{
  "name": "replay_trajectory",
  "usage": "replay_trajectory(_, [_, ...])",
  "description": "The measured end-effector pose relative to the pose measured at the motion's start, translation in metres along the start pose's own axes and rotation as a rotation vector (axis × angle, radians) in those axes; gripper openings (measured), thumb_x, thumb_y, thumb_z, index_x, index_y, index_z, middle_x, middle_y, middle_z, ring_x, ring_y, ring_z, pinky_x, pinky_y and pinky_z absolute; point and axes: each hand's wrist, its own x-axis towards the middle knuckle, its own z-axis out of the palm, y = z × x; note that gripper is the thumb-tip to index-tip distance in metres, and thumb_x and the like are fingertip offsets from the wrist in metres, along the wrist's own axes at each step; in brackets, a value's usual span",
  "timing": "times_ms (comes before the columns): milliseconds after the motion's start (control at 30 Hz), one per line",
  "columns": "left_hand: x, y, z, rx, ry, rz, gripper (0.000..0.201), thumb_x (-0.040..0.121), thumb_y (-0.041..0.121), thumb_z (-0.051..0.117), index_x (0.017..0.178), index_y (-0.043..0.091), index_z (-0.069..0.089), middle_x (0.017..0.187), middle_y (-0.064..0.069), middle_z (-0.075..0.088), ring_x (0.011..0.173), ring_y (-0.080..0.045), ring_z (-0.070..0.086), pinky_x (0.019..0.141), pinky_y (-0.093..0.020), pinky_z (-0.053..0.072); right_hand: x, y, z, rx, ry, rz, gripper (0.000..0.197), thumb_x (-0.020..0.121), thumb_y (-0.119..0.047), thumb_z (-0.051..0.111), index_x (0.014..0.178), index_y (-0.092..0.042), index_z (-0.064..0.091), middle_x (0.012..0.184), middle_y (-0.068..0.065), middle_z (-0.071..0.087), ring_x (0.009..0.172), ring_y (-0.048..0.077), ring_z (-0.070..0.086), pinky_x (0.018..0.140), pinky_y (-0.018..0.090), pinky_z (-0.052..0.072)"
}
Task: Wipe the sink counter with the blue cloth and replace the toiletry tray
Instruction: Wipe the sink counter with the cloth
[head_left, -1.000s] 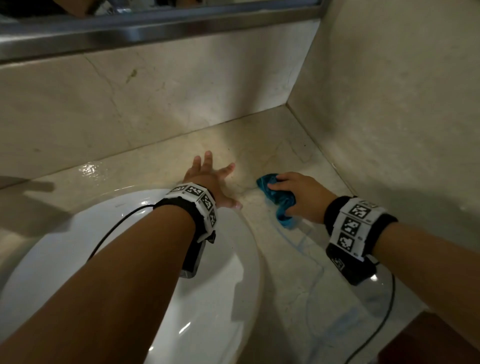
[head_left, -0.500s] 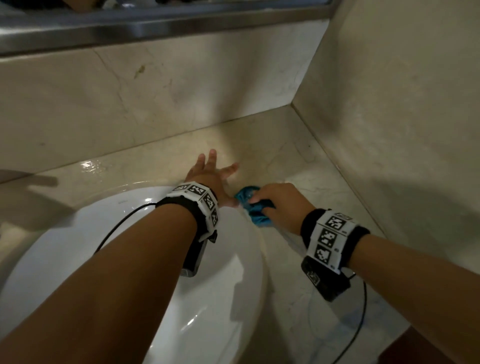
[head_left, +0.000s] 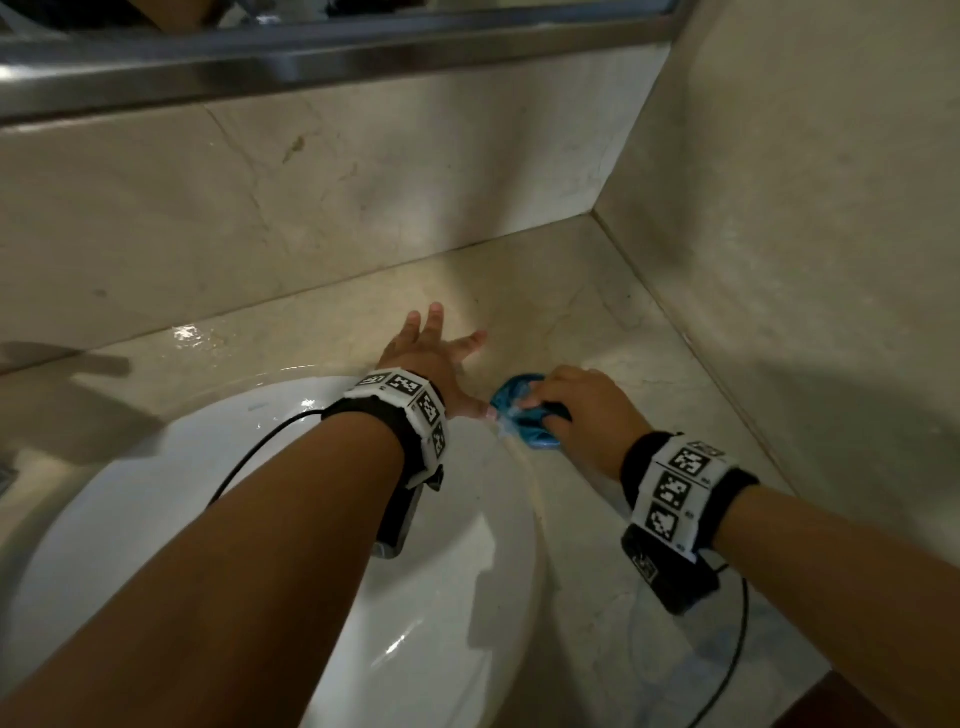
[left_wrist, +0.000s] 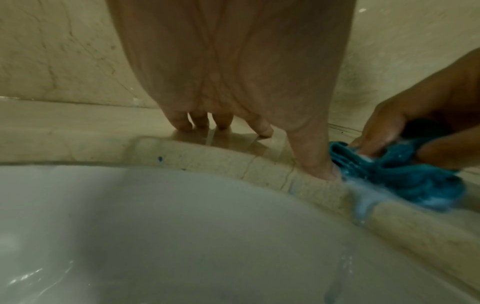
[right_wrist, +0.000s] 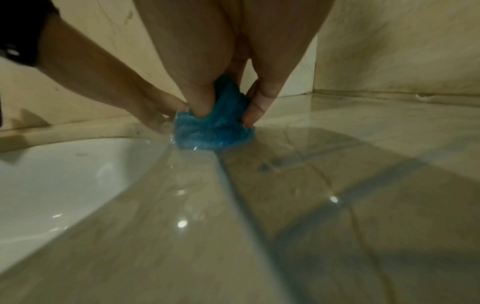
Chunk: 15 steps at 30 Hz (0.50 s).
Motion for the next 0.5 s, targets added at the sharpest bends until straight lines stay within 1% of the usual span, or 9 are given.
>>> replay_trajectory(33, [-0.001,-0.003,0.003,0.012,-0.005,0.000,0.104,0.069,0.069,0.066,0.145,0.051,-0.001,0.156,-0.002,-0.025,0.145,-0.029,-0.016,0.120,-0.046,0.006,0.000,0.001,0.000,-0.007,-0.046,-0.004,0.026,0.082,-0.005,0.061,0.106,-0.013,0.070,0.106,0.012,0.062,0.101,0.026,0.057,0.081,0.012,0.030])
replay_trajectory(67, [-0.002,-0.004,0.003,0.016,-0.003,0.008,0.103,0.069,0.069,0.066,0.145,0.051,-0.001,0.156,-0.001,-0.025,0.145,-0.028,-0.016,0.120,-0.046,0.006,0.005,0.005,-0.003,-0.008,-0.057,0.014,0.025,0.083,-0.008,0.063,0.106,-0.013,0.069,0.106,0.012,0.061,0.101,0.026,0.057,0.080,0.014,0.032])
replay_trajectory(167, [-0.002,-0.002,-0.003,0.012,0.013,0.026,0.103,0.069,0.070,0.064,0.145,0.052,-0.003,0.156,0.000,-0.026,0.145,-0.028,-0.017,0.119,-0.047,0.006,0.025,0.021,-0.026,-0.016,0.076,0.130,0.025,0.085,-0.015,0.064,0.110,-0.014,0.068,0.109,0.015,0.058,0.104,0.029,0.055,0.083,0.021,0.035])
replay_trajectory(233, [0.001,0.000,-0.005,0.011,0.028,0.036,0.104,0.068,0.073,0.063,0.145,0.052,-0.005,0.156,0.000,-0.026,0.145,-0.028,-0.017,0.119,-0.047,0.005,0.030,0.021,-0.032,-0.070,0.122,0.185,0.028,0.086,-0.014,0.062,0.113,-0.014,0.066,0.113,0.017,0.058,0.107,0.031,0.055,0.088,0.026,0.038])
replay_trajectory(300, [0.004,0.001,-0.008,0.014,0.037,0.039,0.105,0.066,0.074,0.063,0.144,0.053,-0.004,0.156,0.000,-0.025,0.145,-0.029,-0.016,0.119,-0.047,0.006,0.023,0.009,-0.026,-0.058,0.110,0.144,0.028,0.085,-0.008,0.060,0.112,-0.014,0.067,0.112,0.016,0.059,0.106,0.031,0.056,0.088,0.024,0.037])
replay_trajectory(367, [0.004,-0.002,-0.011,0.026,0.031,0.039,0.102,0.068,0.072,0.063,0.144,0.054,-0.003,0.157,0.000,-0.023,0.146,-0.028,-0.014,0.119,-0.048,0.008,0.004,-0.007,-0.012,-0.012,0.064,0.051,0.030,0.081,-0.002,0.060,0.107,-0.014,0.070,0.107,0.014,0.061,0.102,0.030,0.057,0.083,0.020,0.035])
replay_trajectory(433, [0.002,-0.004,-0.013,0.047,0.034,0.042,0.096,0.073,0.070,0.061,0.145,0.052,-0.001,0.157,0.001,-0.021,0.146,-0.025,-0.012,0.119,-0.049,0.007,-0.013,-0.015,-0.005,0.005,-0.045,-0.009,0.032,0.079,-0.001,0.060,0.106,-0.014,0.071,0.105,0.012,0.061,0.101,0.029,0.058,0.081,0.018,0.035])
replay_trajectory(500, [0.001,-0.007,-0.013,0.032,0.048,0.046,0.093,0.076,0.068,0.059,0.145,0.051,-0.001,0.157,0.003,-0.021,0.146,-0.021,-0.013,0.119,-0.047,0.004,-0.015,-0.012,-0.010,0.016,-0.136,-0.037,0.033,0.081,-0.001,0.059,0.108,-0.015,0.070,0.108,0.011,0.061,0.102,0.026,0.057,0.083,0.016,0.035])
